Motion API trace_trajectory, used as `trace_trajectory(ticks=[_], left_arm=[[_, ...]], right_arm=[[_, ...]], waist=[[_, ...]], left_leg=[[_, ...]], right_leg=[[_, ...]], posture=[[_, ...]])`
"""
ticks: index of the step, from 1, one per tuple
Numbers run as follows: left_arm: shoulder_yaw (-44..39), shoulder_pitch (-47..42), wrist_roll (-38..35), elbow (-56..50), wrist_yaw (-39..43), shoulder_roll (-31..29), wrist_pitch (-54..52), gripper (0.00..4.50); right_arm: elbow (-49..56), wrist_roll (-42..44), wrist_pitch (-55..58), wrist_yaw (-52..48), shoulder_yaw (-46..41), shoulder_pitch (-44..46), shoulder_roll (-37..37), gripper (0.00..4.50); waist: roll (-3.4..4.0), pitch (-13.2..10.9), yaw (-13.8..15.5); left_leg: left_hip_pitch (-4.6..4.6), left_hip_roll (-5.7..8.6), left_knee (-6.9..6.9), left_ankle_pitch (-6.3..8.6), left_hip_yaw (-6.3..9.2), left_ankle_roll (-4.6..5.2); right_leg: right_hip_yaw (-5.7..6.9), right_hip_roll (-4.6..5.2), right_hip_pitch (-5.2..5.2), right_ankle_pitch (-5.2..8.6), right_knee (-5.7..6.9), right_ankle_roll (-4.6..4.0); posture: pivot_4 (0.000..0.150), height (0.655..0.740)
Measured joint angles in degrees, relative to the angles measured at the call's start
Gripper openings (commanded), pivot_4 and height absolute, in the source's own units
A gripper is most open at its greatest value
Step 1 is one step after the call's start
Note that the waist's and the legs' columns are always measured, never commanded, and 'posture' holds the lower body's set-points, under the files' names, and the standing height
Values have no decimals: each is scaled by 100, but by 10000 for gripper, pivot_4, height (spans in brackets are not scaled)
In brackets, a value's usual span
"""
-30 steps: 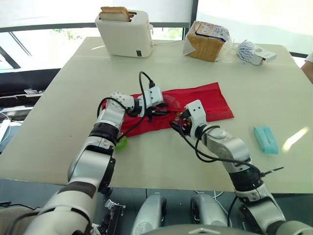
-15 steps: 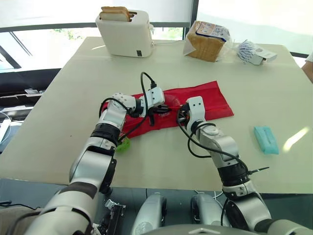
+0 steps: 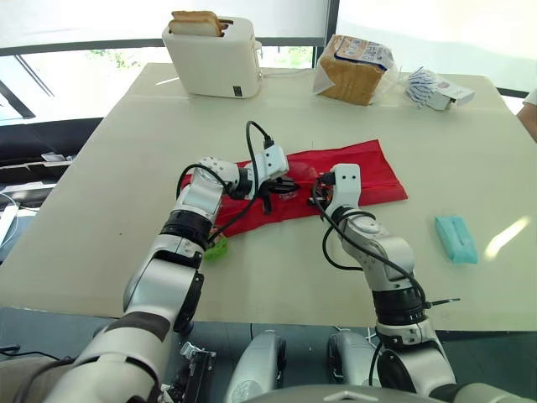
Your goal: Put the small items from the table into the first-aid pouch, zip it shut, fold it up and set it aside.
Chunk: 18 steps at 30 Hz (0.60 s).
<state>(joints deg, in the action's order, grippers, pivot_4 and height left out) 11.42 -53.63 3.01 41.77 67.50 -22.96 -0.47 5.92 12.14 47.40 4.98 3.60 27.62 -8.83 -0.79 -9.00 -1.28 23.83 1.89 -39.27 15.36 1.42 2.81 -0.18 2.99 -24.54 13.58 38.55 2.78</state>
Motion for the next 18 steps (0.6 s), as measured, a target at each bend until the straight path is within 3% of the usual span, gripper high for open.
trace_trajectory(ticks=[10, 14, 18], left_arm=[[170, 462, -85, -999, 276, -113, -469, 0], [241, 524, -82, -1191, 321, -119, -511, 0], [282, 602, -98, -1196, 416, -78, -532, 0]], right_arm=[[-816, 45, -809, 21, 127, 45, 2, 4015], [-1395, -179, -1195, -639, 465, 351, 269, 4014], [-1233, -317, -1382, -1542, 815, 197, 876, 4014]], waist=[[0, 1, -113], [1, 1, -119], [1, 1, -103]], left_leg=[[-3, -4, 7, -3, -1, -5], [-4, -4, 7, -4, -4, -7], [-1, -4, 7, -4, -3, -7]], right_leg=[[-6, -5, -5, 1, 4, -1], [-8, -7, -6, 1, 6, -1], [-7, -4, -6, 1, 1, -1]], posture=[[1500, 7400], [1500, 7400], [1500, 7400]])
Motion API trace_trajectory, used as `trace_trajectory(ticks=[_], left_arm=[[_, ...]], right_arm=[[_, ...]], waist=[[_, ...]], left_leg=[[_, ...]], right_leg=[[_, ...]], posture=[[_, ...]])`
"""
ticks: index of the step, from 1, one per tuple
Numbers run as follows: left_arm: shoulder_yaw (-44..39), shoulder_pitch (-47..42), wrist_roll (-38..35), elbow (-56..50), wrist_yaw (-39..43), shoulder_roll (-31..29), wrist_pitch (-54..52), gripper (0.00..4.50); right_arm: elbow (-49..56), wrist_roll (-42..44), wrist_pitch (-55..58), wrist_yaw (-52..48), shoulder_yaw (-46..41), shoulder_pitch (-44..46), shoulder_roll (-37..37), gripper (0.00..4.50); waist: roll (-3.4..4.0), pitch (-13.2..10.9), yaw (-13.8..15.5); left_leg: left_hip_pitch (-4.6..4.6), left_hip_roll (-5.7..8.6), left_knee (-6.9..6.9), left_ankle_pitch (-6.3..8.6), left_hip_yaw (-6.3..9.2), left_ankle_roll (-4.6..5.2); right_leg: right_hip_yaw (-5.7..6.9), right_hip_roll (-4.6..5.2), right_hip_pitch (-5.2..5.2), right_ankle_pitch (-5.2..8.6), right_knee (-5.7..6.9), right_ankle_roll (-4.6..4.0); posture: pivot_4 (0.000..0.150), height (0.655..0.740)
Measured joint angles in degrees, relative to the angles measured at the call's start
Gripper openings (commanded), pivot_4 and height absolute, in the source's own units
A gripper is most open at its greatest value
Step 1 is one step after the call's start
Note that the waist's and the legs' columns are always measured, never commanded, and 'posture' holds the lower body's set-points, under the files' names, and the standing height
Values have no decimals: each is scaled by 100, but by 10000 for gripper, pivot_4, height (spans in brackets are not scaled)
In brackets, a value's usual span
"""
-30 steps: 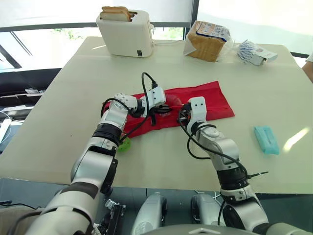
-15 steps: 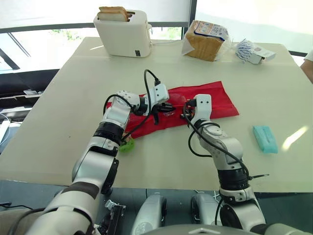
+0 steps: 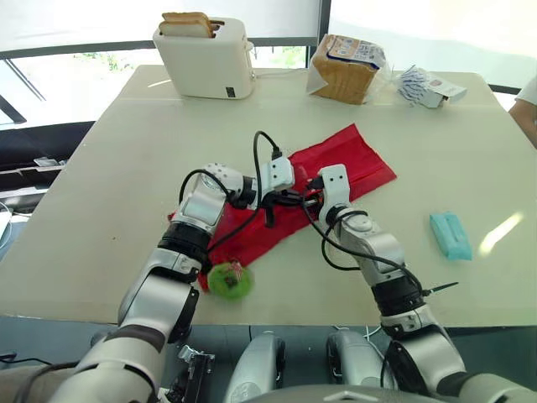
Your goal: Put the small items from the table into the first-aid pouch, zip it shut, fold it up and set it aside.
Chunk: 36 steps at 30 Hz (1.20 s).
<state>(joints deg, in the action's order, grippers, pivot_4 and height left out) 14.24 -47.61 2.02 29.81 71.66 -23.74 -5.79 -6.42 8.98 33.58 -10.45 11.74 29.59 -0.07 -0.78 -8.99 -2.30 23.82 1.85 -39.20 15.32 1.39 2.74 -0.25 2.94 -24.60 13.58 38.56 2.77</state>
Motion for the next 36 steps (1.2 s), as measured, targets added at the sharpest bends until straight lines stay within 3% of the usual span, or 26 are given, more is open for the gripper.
trace_trajectory(ticks=[6, 12, 13, 16, 19, 22, 25, 28, 32, 36], left_arm=[[21, 8, 3, 46, -30, 54, 103, 0], [46, 29, 10, 104, -39, 43, 313, 0], [48, 29, 10, 136, -39, 45, 349, 0], [30, 20, 4, 256, -37, 48, 397, 0], [48, -55, 4, 461, 13, 93, 552, 0], [168, -129, 12, 656, 38, 287, 791, 0], [164, -291, 113, 1197, -104, 286, 963, 0], [199, -432, 128, 1425, -118, 346, 1146, 0], [207, -758, 144, 2064, 67, 375, 1769, 0], [209, -1030, 158, 2660, 418, 276, 2472, 0]], right_arm=[[499, -121, 130, -320, 134, -307, 305, 4013], [161, -373, -166, -158, 90, -190, 178, 4013], [26, -373, -261, -154, 38, -132, 139, 14244], [-305, -375, -454, -212, -89, 37, 142, 26205], [-193, -388, -438, -298, -140, -36, 273, 35215], [606, -317, 29, -519, -167, -444, 677, 42252], [2190, 210, 757, -1025, -270, -1255, 1199, 42252], [3022, 492, 1126, -1250, -390, -1609, 1621, 42252], [4784, 1091, 1519, -1749, -1184, -2398, 2661, 42252], [5535, 1794, 1380, -2262, -2163, -3179, 3037, 42252]], waist=[[0, 0, 1], [-1, 0, 10], [-1, 0, 10], [-1, 3, 22], [2, 7, 99], [2, 8, 233], [3, 6, 204], [9, 3, 176], [8, 3, 152], [3, 0, 152]], left_leg=[[0, -1, 0, 0, 0, 0], [-1, 0, -1, 0, -1, 0], [-2, 0, -1, 0, -1, 0], [-3, 0, -2, 0, 0, 0], [-3, 4, -5, 0, 2, 0], [1, 13, -16, 1, 12, 2], [3, 11, -11, 2, 11, 5], [5, 8, -9, 6, 12, 11], [2, 3, -8, 16, 12, 28], [0, -3, -6, 17, 12, 30]], right_leg=[[-1, 0, 0, 0, 1, 0], [-2, 1, 0, 0, 1, 0], [-2, 1, 0, 0, 1, 0], [0, 2, 3, 0, 1, 0], [4, 7, 9, 0, 0, 0], [2, 13, 20, 0, -10, 1], [-2, 5, 19, 0, -19, 2], [0, 4, 17, 0, -18, 2], [1, -4, 20, 0, -20, 2], [0, -12, 23, 0, -23, 2]], posture=[[1500, 7400], [1500, 7400], [1500, 7400], [1500, 7400], [1500, 7400], [1500, 7400], [1500, 7400], [1500, 7400], [1500, 7400], [1500, 7400]])
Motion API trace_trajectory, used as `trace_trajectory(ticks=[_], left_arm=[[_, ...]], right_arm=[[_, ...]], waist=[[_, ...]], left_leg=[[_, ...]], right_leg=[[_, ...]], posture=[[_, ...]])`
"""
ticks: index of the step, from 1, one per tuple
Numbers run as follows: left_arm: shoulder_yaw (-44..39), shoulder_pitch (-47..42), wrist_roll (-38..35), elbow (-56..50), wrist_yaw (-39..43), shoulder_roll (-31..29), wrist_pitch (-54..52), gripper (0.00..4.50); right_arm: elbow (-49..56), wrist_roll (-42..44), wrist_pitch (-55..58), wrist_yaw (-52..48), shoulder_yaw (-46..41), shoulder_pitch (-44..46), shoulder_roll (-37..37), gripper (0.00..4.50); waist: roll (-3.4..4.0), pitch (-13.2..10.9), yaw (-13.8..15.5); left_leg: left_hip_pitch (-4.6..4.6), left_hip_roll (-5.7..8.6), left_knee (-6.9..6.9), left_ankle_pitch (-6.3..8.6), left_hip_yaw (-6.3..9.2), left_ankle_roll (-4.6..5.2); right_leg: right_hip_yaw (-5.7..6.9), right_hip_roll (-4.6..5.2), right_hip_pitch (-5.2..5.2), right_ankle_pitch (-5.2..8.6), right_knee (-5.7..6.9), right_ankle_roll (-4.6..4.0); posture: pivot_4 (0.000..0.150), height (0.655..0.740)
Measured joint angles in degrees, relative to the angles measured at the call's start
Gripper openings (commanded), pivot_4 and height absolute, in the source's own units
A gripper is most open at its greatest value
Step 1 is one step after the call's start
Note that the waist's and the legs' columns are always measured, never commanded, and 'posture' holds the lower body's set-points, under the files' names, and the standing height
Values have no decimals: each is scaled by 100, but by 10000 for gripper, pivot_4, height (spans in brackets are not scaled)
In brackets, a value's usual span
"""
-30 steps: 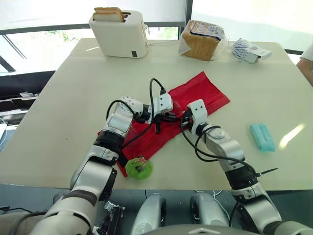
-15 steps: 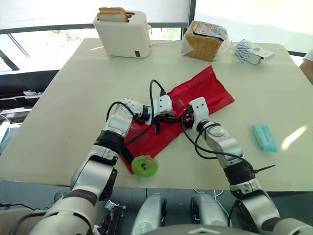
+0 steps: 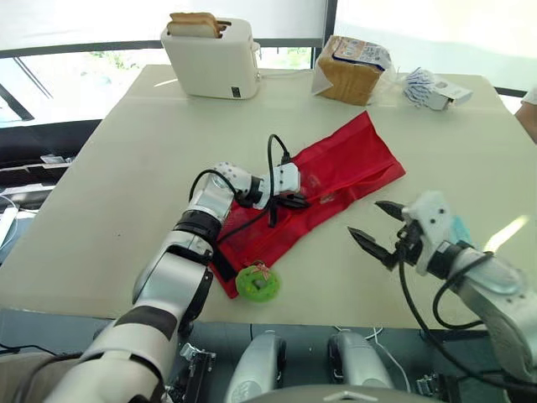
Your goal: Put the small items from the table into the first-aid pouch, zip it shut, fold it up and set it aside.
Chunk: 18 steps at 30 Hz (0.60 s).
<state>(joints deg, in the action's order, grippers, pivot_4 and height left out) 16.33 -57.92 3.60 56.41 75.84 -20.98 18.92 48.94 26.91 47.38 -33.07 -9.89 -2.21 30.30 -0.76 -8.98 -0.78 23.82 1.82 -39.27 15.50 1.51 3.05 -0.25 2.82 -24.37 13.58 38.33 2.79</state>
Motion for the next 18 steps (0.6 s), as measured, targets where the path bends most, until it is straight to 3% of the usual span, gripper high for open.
trace_trajectory(ticks=[8, 14, 15, 18], left_arm=[[-55, -760, 208, 1195, 487, -539, 1181, 0], [-148, -1108, 384, 1540, 334, -692, 1231, 0], [-335, -1150, 257, 1610, 508, -688, 870, 6075], [-822, -1154, -180, 1590, 688, -629, -186, 17393]], right_arm=[[310, 1461, -310, -853, -2723, -1524, 472, 43701], [496, 1830, -578, -916, -3422, -1998, 579, 43701], [516, 1853, -645, -885, -3497, -2074, 600, 45000], [582, 1896, -723, -739, -3577, -2255, 641, 45000]], waist=[[-7, -3, 28], [-7, -3, 22], [-7, -4, 20], [-7, -4, 17]], left_leg=[[-7, -1, -1, 3, 9, 4], [-12, -2, -4, 6, 18, 11], [-11, -2, -5, 7, 19, 11], [-9, -3, -7, 7, 24, 11]], right_leg=[[14, 0, 23, 0, -17, 1], [27, 2, 41, 0, -27, 2], [30, 2, 41, 0, -27, 2], [35, 2, 42, 0, -28, 2]], posture=[[1500, 7400], [1500, 7400], [1500, 7400], [1500, 7400]])
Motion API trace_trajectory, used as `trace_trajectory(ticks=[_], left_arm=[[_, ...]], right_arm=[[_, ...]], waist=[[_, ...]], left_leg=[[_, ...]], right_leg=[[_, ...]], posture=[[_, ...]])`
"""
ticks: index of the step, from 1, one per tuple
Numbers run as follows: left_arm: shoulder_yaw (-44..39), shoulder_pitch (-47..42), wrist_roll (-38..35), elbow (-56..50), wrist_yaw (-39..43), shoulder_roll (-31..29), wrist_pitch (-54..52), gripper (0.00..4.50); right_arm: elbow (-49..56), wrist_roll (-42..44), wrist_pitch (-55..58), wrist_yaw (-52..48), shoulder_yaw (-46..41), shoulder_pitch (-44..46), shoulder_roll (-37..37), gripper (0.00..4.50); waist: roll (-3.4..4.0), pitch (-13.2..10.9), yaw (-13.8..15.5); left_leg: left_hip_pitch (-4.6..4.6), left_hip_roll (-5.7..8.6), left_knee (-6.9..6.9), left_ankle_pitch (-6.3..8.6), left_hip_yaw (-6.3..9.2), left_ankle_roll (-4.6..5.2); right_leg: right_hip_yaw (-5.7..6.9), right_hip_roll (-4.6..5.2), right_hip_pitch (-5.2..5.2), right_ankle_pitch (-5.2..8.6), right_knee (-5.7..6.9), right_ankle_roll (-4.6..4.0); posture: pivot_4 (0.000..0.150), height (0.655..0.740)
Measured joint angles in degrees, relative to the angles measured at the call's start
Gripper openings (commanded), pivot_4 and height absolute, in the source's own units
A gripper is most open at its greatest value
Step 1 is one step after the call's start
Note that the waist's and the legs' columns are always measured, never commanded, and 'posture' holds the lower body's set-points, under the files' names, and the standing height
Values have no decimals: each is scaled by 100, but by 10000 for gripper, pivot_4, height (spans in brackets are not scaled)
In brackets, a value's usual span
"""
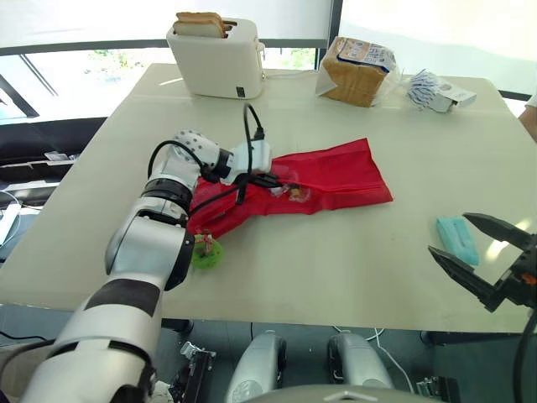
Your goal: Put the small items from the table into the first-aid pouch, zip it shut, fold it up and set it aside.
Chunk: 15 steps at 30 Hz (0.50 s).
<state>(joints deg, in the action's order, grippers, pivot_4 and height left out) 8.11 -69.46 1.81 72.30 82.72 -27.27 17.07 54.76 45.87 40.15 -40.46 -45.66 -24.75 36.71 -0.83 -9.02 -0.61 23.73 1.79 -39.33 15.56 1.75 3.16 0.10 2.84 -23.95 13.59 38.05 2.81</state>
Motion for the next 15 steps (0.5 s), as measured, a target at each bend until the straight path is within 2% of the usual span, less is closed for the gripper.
trace_trajectory(ticks=[1, 2, 3, 4, 5, 7, 11, 15], left_arm=[[-52, 0, -41, -12, -4, 9, -116, 21948], [-216, 32, -220, -291, -77, 106, -866, 23532], [-220, 33, -225, -309, -80, 113, -897, 24897], [-314, 191, -336, -838, -232, 252, -1415, 31596], [-377, 340, -435, -1258, -436, 381, -1801, 34798], [-367, 688, -538, -2178, -998, 769, -2645, 44149], [63, 1157, -255, -3663, -2154, 1301, -4208, 44763], [374, 1154, 46, -4025, -2885, 1676, -4495, 44763]], right_arm=[[13, 8, -6, 17, -2, -15, 0, 45000], [79, 96, -34, 134, -40, -70, 8, 45000], [81, 100, -34, 140, -40, -73, 9, 45000], [121, 151, -38, 217, -59, -129, 42, 45000], [140, 186, -38, 262, -97, -191, 70, 45000], [155, 281, -36, 370, -203, -253, 159, 45000], [163, 626, -36, 448, -529, -573, 310, 45000], [162, 1074, -65, 364, -1016, -918, 389, 45000]], waist=[[0, 0, 1], [0, 0, 13], [-1, 0, 15], [1, 0, 24], [2, 1, 43], [0, 1, 83], [1, 1, 126], [4, 2, 151]], left_leg=[[0, 0, 0, 0, 0, 0], [1, 1, -2, 0, 4, 0], [1, 1, -3, 0, 5, 0], [1, 2, -3, 0, 7, 0], [0, 3, -4, 1, 10, 2], [1, 3, -9, 1, 12, 2], [-1, 3, -8, 1, 12, 2], [-6, 3, -6, 2, 10, 3]], right_leg=[[0, 0, 1, 0, 0, 0], [4, 4, 5, 0, -2, 0], [5, 5, 6, 0, -2, 0], [6, 6, 8, 0, -7, 0], [9, 15, 14, 2, -5, 3], [6, 18, 18, 2, -9, 4], [-11, 15, 18, 2, -6, 3], [-13, 16, 22, 2, -9, 3]], posture=[[1500, 7400], [1500, 7400], [1500, 7400], [1500, 7400], [1500, 7400], [1500, 7400], [1500, 7400], [1500, 7400]])
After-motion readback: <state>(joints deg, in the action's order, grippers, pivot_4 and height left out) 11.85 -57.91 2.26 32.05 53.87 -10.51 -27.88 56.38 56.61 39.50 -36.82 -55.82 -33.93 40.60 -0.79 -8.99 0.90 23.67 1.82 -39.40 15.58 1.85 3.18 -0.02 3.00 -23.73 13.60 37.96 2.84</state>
